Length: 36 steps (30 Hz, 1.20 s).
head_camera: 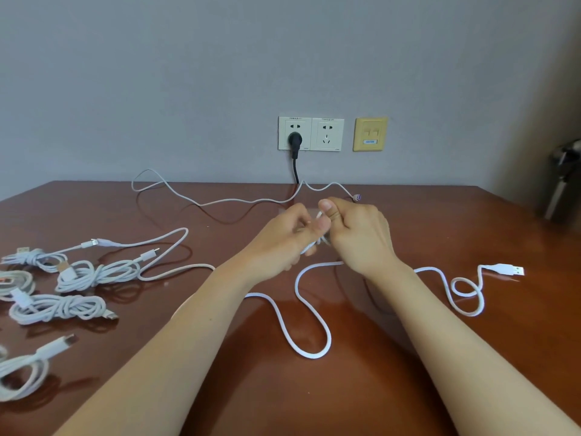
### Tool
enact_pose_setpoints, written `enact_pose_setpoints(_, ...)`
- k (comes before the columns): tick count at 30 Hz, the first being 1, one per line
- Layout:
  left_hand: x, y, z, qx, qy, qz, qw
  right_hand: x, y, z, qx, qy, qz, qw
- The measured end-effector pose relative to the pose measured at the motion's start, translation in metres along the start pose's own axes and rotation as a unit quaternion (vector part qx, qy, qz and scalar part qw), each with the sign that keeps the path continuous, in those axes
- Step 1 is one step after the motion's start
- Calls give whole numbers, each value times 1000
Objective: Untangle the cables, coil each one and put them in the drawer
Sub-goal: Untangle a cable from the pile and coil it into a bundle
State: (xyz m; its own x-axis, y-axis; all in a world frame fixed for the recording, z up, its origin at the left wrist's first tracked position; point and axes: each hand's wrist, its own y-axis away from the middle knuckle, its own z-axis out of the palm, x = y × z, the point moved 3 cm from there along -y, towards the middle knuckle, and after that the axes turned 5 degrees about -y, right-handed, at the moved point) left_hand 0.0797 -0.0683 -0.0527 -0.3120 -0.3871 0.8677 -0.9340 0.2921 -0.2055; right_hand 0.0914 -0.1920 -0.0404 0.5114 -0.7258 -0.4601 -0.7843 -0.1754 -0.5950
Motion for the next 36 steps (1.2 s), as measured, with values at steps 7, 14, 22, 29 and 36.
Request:
enact_pose_setpoints(7, 5, 6, 5, -157, 82, -12, 984, 18, -3, -12, -261, -375, 170, 873)
enact_pose_setpoints(14, 4, 5, -1, -164, 176, 12, 970, 12, 0, -5, -275, -496, 184, 803)
enact_pose_setpoints(22, 5, 3, -7, -166, 409, 12, 897, -3, 1, 0, -261, -625, 182, 713)
enact_pose_setpoints(29, -1, -3, -8, -29, 433, -68, 899, -15, -7, 5, -90, -245, 59, 963)
enact_pose_setpoints(36, -4, -7, -9, 43, 375, -79, 923, -21, 1, -2, -18, -150, 18, 988)
